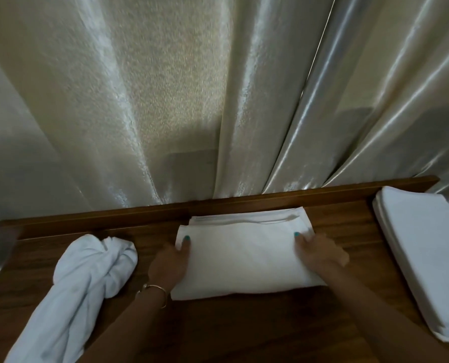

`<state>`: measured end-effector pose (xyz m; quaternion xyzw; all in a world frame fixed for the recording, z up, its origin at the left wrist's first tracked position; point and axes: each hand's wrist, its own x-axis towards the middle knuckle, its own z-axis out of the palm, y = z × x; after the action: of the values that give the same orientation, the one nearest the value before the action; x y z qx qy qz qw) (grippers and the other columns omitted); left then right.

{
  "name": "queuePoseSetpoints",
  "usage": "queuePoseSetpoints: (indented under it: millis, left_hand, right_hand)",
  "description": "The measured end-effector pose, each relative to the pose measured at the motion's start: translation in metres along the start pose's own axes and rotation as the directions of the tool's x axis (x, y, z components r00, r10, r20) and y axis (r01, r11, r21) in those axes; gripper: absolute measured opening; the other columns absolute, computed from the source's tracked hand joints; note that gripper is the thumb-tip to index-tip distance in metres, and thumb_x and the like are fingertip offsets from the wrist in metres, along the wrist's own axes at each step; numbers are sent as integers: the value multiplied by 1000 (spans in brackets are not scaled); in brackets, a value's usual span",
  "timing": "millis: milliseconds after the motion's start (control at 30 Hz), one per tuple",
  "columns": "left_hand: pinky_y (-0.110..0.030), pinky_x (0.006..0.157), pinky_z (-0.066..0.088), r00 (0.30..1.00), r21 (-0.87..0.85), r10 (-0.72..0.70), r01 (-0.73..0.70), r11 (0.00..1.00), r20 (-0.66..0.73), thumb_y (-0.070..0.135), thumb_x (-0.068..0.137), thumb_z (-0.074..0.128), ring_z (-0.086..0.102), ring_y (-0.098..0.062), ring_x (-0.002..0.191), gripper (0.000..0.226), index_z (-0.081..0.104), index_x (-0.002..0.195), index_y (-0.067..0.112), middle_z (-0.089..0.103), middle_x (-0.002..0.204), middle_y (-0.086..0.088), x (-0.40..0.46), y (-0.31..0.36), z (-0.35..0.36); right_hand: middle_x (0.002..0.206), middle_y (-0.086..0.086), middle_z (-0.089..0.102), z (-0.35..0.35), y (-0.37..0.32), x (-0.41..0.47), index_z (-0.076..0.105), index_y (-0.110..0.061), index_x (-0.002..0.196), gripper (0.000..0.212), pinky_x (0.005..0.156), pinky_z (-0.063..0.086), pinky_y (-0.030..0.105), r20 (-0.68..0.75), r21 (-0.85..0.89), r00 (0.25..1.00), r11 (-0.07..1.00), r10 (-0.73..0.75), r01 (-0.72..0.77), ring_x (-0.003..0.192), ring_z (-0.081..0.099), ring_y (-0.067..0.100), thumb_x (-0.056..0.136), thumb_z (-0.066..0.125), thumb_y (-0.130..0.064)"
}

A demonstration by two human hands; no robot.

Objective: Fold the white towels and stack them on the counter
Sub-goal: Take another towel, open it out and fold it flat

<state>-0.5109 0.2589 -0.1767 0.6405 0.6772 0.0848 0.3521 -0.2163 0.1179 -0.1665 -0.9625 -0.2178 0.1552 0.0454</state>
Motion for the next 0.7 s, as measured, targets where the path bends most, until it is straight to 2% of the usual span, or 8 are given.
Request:
queuePoseSetpoints:
  millis: [67, 133, 200, 267, 400, 533, 600, 700]
  left_hand:
    - [-31, 73, 43, 991, -68, -8, 17, 998, 131, 58, 88, 49, 59, -23, 82, 52, 62, 91, 8, 65, 98, -10, -4, 9, -6]
    - [-29, 78, 41, 964, -226, -22, 84, 971, 266, 46, 87, 61, 54, -20, 86, 35, 58, 97, 13, 58, 100, -5, -8, 16, -11]
    - [-30, 82, 41, 920, -361, -21, 174, 916, 391, 36, 85, 67, 53, -20, 92, 30, 55, 104, 16, 58, 107, -5, -10, 17, -13]
    - [-32, 84, 44, 920, -362, -23, 177, 915, 391, 38, 81, 72, 55, -22, 95, 33, 57, 103, 18, 61, 110, -7, -13, 14, -13]
    - [-32, 79, 49, 949, -346, -73, 183, 920, 307, 41, 73, 79, 61, -25, 92, 36, 61, 90, 16, 62, 93, -4, -17, 10, -18]
    - [-29, 68, 50, 968, -295, -56, 129, 947, 244, 38, 73, 79, 64, -21, 80, 29, 65, 77, 14, 69, 90, -9, -18, 6, -28]
    - [-28, 62, 48, 972, -288, -58, 125, 950, 228, 39, 76, 77, 63, -19, 75, 29, 64, 78, 13, 69, 90, -9, -18, 6, -33]
    - [-29, 55, 44, 917, -362, -184, 315, 877, 353, 40, 76, 76, 57, -18, 73, 36, 55, 84, 11, 60, 83, -5, -25, 11, -37]
  right_hand:
    - [122, 11, 62, -9, 1, 4, 58, -12, 123, 73, 80, 41, 37, 89, 5, 996, 1000, -2, 1, 109, 59, 29, 88, 34, -71]
    - [128, 12, 60, -16, 3, 11, 57, -12, 128, 72, 86, 44, 38, 223, 155, 975, 988, -22, -13, 115, 57, 31, 85, 46, -68]
    - [124, 14, 62, -20, 4, 14, 60, -8, 126, 66, 85, 45, 36, 285, 294, 954, 956, -95, 7, 112, 59, 32, 85, 58, -59]
    - [115, 14, 66, -22, 4, 12, 63, -7, 119, 53, 79, 43, 33, 273, 384, 945, 921, -181, 65, 102, 61, 30, 88, 61, -50]
    - [83, 5, 64, -31, 10, 2, 59, -21, 91, 20, 74, 49, 39, 295, 542, 895, 830, -334, 130, 74, 59, 18, 97, 52, -39]
    - [99, 6, 66, -34, 18, 4, 56, -20, 116, 30, 67, 44, 31, 213, 557, 888, 798, -407, 231, 86, 62, 18, 98, 48, -43]
    - [98, 4, 65, -38, 16, 4, 54, -24, 115, 25, 68, 46, 32, 168, 578, 888, 773, -427, 262, 87, 62, 20, 98, 47, -42]
    - [93, 7, 64, -39, 12, 5, 56, -18, 108, 25, 72, 49, 38, 146, 584, 903, 772, -404, 251, 85, 62, 24, 97, 50, -40]
